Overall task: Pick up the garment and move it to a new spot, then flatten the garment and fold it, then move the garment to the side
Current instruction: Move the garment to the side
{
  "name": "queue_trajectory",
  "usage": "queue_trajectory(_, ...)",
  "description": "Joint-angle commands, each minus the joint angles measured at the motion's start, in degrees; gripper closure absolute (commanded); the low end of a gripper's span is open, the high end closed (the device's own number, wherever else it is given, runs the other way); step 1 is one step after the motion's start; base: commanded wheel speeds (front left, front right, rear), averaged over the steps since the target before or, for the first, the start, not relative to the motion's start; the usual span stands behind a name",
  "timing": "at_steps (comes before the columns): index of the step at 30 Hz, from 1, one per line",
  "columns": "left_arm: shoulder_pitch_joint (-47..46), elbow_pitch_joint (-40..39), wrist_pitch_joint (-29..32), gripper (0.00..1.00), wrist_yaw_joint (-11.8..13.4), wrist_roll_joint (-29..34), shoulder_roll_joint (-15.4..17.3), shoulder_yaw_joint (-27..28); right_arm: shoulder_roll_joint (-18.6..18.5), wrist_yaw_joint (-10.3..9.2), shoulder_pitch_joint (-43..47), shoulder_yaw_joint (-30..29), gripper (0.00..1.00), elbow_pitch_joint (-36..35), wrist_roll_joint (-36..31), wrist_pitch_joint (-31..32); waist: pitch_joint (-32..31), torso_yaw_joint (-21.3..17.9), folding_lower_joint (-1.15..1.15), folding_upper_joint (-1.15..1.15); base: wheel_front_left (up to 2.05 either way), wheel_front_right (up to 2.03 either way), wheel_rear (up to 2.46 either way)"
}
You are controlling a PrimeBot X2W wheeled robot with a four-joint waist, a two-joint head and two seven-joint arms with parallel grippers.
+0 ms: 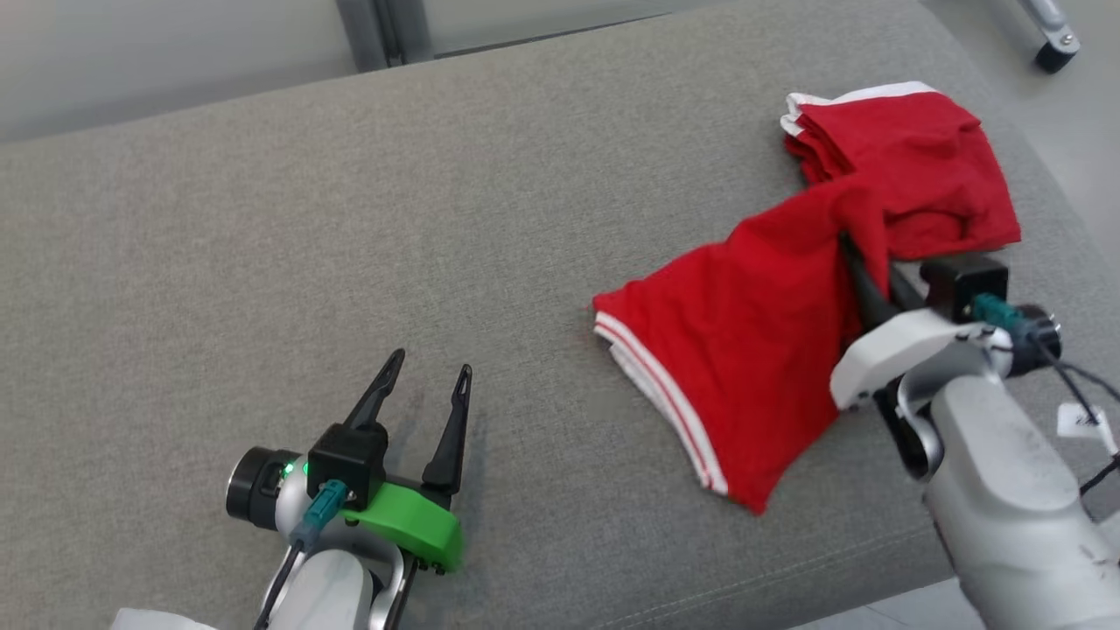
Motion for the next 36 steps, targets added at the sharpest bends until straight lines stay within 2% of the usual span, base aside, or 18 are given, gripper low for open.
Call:
queue_trajectory(1, -1.3, -0.2, 0.0, 0.00, 0.2, 0.6, 0.4, 0.1, -1.7, -0.11, -3.3, -0.8, 1.00, -0.3, -0.5, -0.1, 5.3, 5.1, 0.00, 0.00, 0.00, 0.00, 0.00)
queue_trajectory(8, -2.4, -0.4, 0.0, 0.00, 0.3, 0.7, 0.3, 0.1, -8.9, -0.11, -13.8, -5.2, 1.00, 2.8, -3.1, -0.1, 7.8, 8.2, 0.00, 0.00, 0.00, 0.00, 0.00)
queue_trajectory(15, -1.1, -0.7, 0.0, 0.00, 1.1, 0.3, 0.3, 2.0, -19.1, -0.11, -16.9, -10.7, 1.00, 7.2, -5.1, -0.1, 7.1, 10.4, 0.00, 0.00, 0.00, 0.00, 0.00)
queue_trajectory(18, -0.7, -0.5, 0.0, 0.00, 0.9, 1.0, 0.3, 3.4, -22.3, -0.12, -18.3, -12.0, 1.00, 9.5, -7.5, 0.5, 7.3, 11.0, 0.00, 0.00, 0.00, 0.00, 0.00)
queue_trajectory(19, -0.9, -0.4, 0.0, 0.00, 0.8, 1.1, 0.3, 3.7, -22.8, -0.12, -18.9, -13.1, 0.81, 10.4, -7.9, 0.8, 7.4, 11.2, 0.00, 0.00, 0.00, 0.00, 0.00)
queue_trajectory(20, -1.0, -0.4, 0.0, 0.00, 0.6, 1.2, 0.3, 3.9, -23.4, -0.12, -19.5, -14.6, 0.81, 11.4, -9.0, 1.0, 7.6, 11.4, 0.00, 0.00, 0.00, 0.00, 0.00)
queue_trajectory(21, -1.1, -0.2, 0.0, 0.00, 0.5, 1.4, 0.3, 4.0, -24.0, -0.12, -20.1, -15.7, 0.00, 12.1, -10.8, 1.2, 7.9, 11.6, 0.00, 0.00, 0.00, 0.00, 0.00)
queue_trajectory(29, -1.5, 0.0, 0.0, 0.00, 0.4, 1.2, 0.3, 4.0, -22.6, -0.11, -21.0, -27.2, 0.00, 15.9, -20.1, 0.9, 7.8, 13.4, 0.00, 0.00, 0.00, 0.00, 0.00)
queue_trajectory(32, -0.3, 0.2, 0.0, 0.00, 1.3, 0.8, 0.3, 4.9, -17.6, -0.11, -18.9, -28.7, 0.00, 14.3, -23.2, 0.1, 6.5, 13.7, 0.00, 0.00, 0.00, 0.00, 0.00)
queue_trajectory(36, 0.8, 0.5, 0.0, 0.00, 2.0, 0.7, 0.3, 6.3, -11.5, -0.11, -15.1, -23.9, 0.00, 9.9, -22.7, -0.1, 4.8, 13.6, 0.00, 0.00, 0.00, 0.00, 0.00)
